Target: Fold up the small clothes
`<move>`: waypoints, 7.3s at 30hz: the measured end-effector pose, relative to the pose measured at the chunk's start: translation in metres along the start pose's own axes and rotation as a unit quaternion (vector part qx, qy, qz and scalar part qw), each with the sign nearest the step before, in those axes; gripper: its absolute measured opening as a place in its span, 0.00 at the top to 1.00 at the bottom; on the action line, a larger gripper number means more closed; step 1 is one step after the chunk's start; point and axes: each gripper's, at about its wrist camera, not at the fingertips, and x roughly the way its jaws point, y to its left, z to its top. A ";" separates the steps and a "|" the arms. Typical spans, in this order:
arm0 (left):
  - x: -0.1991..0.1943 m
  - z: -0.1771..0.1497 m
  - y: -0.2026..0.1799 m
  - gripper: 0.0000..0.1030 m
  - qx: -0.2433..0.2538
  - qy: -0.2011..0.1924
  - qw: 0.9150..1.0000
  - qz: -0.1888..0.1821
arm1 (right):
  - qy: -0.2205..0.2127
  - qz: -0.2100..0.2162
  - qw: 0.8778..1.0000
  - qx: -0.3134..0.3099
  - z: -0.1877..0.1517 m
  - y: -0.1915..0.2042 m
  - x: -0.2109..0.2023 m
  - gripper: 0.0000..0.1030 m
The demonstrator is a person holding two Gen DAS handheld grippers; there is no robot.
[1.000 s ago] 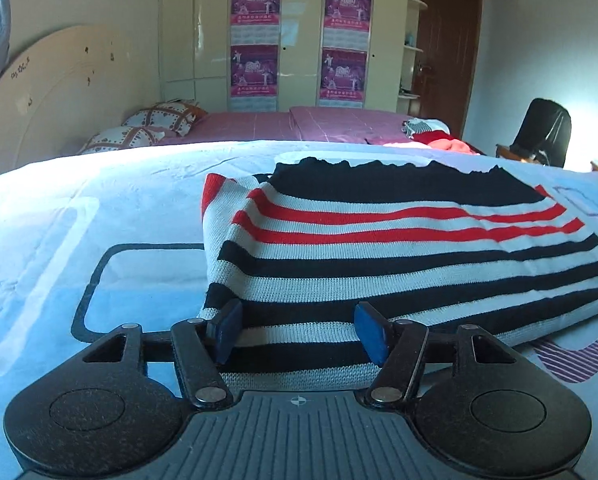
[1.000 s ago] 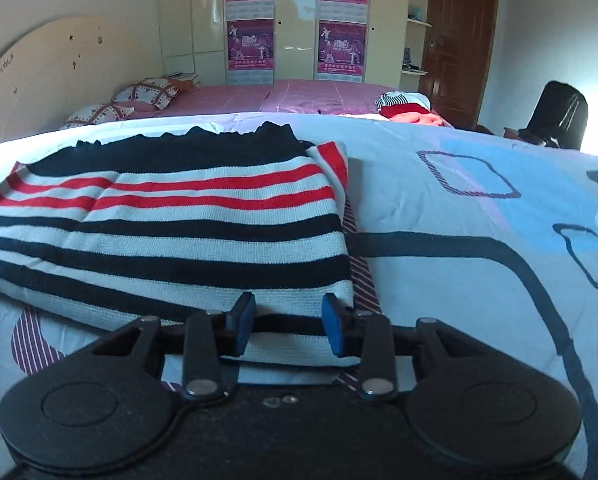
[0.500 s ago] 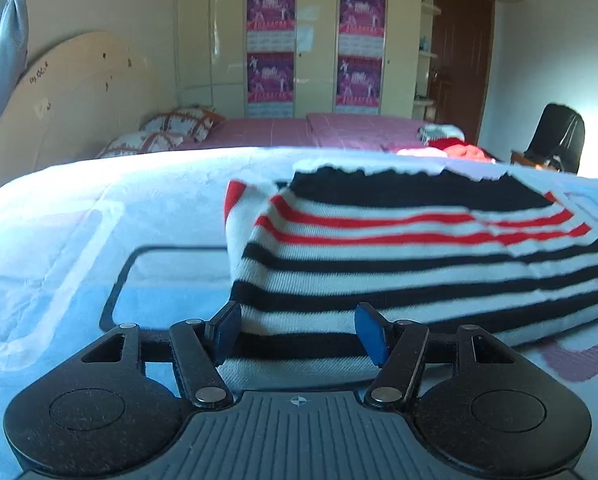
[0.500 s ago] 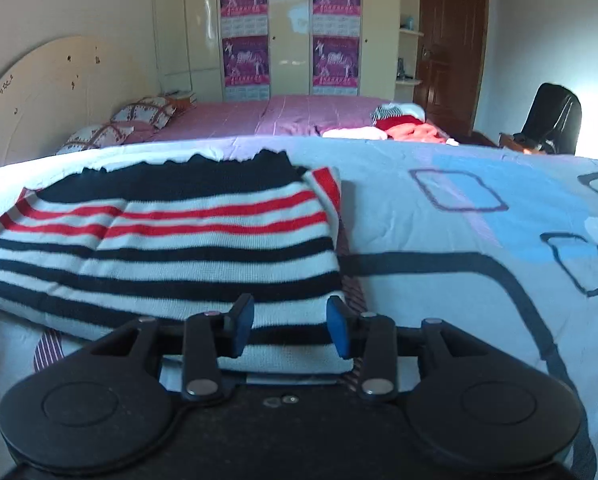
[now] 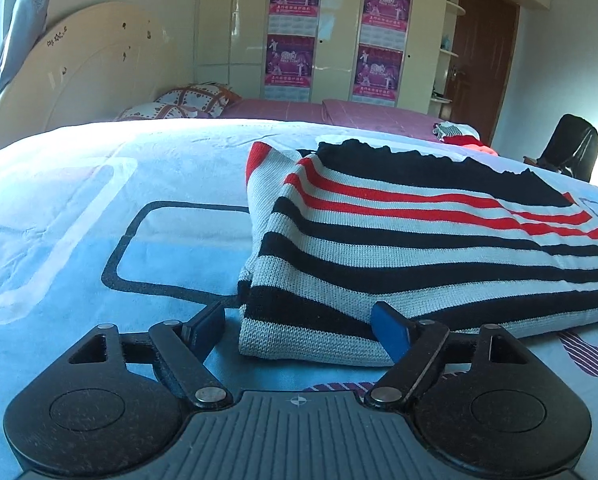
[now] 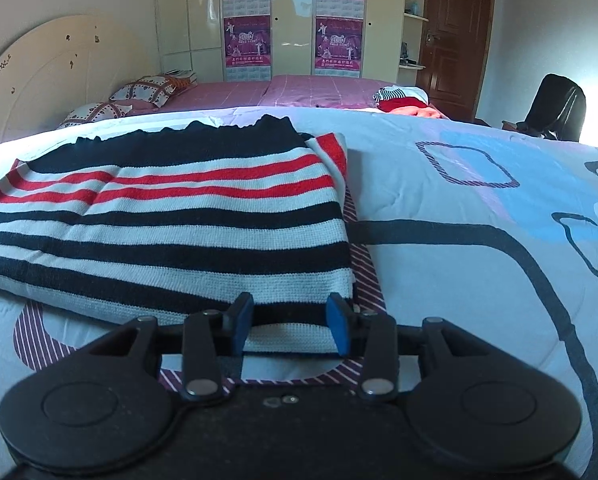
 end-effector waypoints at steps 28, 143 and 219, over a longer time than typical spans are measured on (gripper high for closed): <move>0.020 -0.025 0.021 0.31 -0.330 -0.013 0.929 -0.169 | -0.050 0.111 0.992 0.035 0.025 0.048 -0.024 0.87; 0.044 0.097 -0.134 0.26 -0.033 0.015 0.986 -0.163 | -0.029 0.224 0.914 0.336 0.011 -0.092 -0.011 0.87; 0.075 0.130 -0.176 0.27 0.052 -0.012 0.989 -0.136 | -0.052 0.115 0.987 0.101 0.080 -0.078 0.048 0.77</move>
